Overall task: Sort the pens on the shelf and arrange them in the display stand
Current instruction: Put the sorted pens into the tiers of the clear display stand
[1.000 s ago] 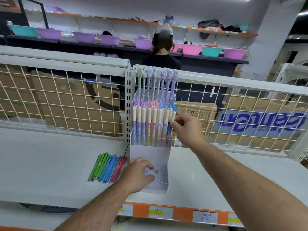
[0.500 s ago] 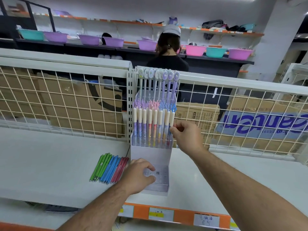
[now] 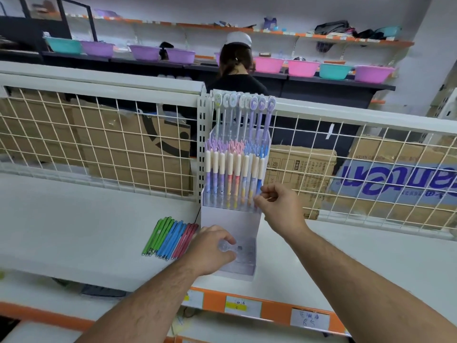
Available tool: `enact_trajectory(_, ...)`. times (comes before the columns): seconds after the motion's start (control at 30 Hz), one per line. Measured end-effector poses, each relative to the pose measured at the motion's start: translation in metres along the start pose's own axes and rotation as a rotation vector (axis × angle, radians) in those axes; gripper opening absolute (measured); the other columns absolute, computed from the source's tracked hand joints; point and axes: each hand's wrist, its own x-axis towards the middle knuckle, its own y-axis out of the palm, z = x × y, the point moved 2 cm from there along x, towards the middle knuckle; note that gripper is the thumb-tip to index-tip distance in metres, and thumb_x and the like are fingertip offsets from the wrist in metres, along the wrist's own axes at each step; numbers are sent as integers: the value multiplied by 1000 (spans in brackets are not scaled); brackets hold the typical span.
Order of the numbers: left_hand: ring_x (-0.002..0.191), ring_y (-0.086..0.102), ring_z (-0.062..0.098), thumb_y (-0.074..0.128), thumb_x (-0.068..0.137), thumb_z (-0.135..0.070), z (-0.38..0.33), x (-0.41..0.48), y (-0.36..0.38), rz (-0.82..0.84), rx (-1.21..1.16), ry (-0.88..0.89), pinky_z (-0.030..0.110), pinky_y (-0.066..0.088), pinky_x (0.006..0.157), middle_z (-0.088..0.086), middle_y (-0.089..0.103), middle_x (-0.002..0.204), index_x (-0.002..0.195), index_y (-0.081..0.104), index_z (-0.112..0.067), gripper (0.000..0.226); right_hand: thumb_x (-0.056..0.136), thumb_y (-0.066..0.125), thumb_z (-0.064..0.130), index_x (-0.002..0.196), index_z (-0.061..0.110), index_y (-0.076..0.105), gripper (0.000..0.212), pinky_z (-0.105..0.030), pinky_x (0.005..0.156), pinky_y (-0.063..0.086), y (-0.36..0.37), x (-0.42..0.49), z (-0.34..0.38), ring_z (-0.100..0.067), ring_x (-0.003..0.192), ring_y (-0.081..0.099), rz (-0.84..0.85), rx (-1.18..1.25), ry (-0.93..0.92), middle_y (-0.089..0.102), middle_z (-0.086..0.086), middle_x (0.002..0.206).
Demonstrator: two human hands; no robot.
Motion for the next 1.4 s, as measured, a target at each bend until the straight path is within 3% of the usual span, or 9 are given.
enact_trajectory(0.33, 116, 41, 8, 68, 82, -49, -1, -6, -5, 5, 46, 62, 34, 41, 100, -18, 54, 120, 113, 66, -36, 33, 83, 76, 17, 85, 21, 62, 15, -50, 74, 58, 20, -32, 4, -18, 74, 64, -171, -8, 58, 66, 4, 76)
enact_trajectory(0.5, 119, 42, 7, 72, 83, -33, 11, -12, -14, 56, -54, 122, 29, 40, 103, -12, 55, 121, 110, 66, -33, 27, 82, 75, 19, 88, 22, 63, 14, -49, 68, 59, 54, -60, 4, -17, 72, 66, -87, -45, 95, 67, 4, 78)
enact_trajectory(0.6, 115, 45, 4, 69, 86, -31, 32, -21, -25, 6, -62, 157, 23, 39, 98, -14, 57, 117, 109, 67, -32, 24, 84, 76, 23, 92, 23, 65, 13, -46, 70, 60, 80, -76, 7, -17, 73, 67, -58, -51, 110, 68, 5, 81)
enact_trajectory(0.7, 102, 48, 5, 67, 86, -25, 60, -33, -44, -85, -60, 170, 21, 39, 87, -21, 56, 98, 104, 68, -30, 18, 84, 74, 27, 90, 28, 64, 12, -39, 66, 58, 111, -90, 10, -12, 68, 66, -34, -53, 114, 68, 7, 79)
enact_trajectory(0.77, 92, 52, 8, 66, 86, -21, 83, -41, -59, -180, -68, 145, 21, 42, 78, -20, 55, 86, 95, 69, -29, 13, 85, 73, 20, 87, 25, 64, 11, -31, 65, 54, 136, -100, 14, -6, 63, 61, -19, -42, 76, 67, 7, 74)
enact_trajectory(0.87, 92, 58, 9, 67, 85, -18, 121, -49, -81, -281, -77, 37, 24, 49, 81, -12, 63, 94, 92, 68, -26, 11, 86, 72, 14, 81, 25, 61, 16, -15, 61, 46, 176, -114, 16, 0, 63, 58, 20, -62, 25, 65, 8, 70)
enact_trajectory(1.03, 93, 59, 14, 65, 87, -23, 166, -49, -98, -290, -68, -182, 36, 54, 81, -6, 62, 104, 100, 59, -25, 15, 95, 62, 29, 94, 26, 60, 3, -37, 70, 52, 226, -120, 1, -13, 76, 61, 92, -284, -52, 65, 7, 86)
enact_trajectory(1.27, 101, 58, 20, 64, 86, -49, 171, -35, -92, -299, 43, -275, 38, 52, 84, -1, 61, 108, 114, 56, -20, 41, 99, 50, 24, 97, 19, 59, 10, -44, 69, 52, 249, -113, -6, -25, 80, 60, 95, -494, -173, 58, -2, 96)
enact_trajectory(1.4, 107, 53, 22, 57, 90, -33, 171, -35, -90, -336, 143, -259, 38, 48, 85, 3, 60, 116, 118, 54, -17, 32, 99, 52, 23, 96, 18, 60, 10, -42, 67, 53, 249, -116, -8, -20, 76, 59, 60, -471, -189, 58, 2, 93)
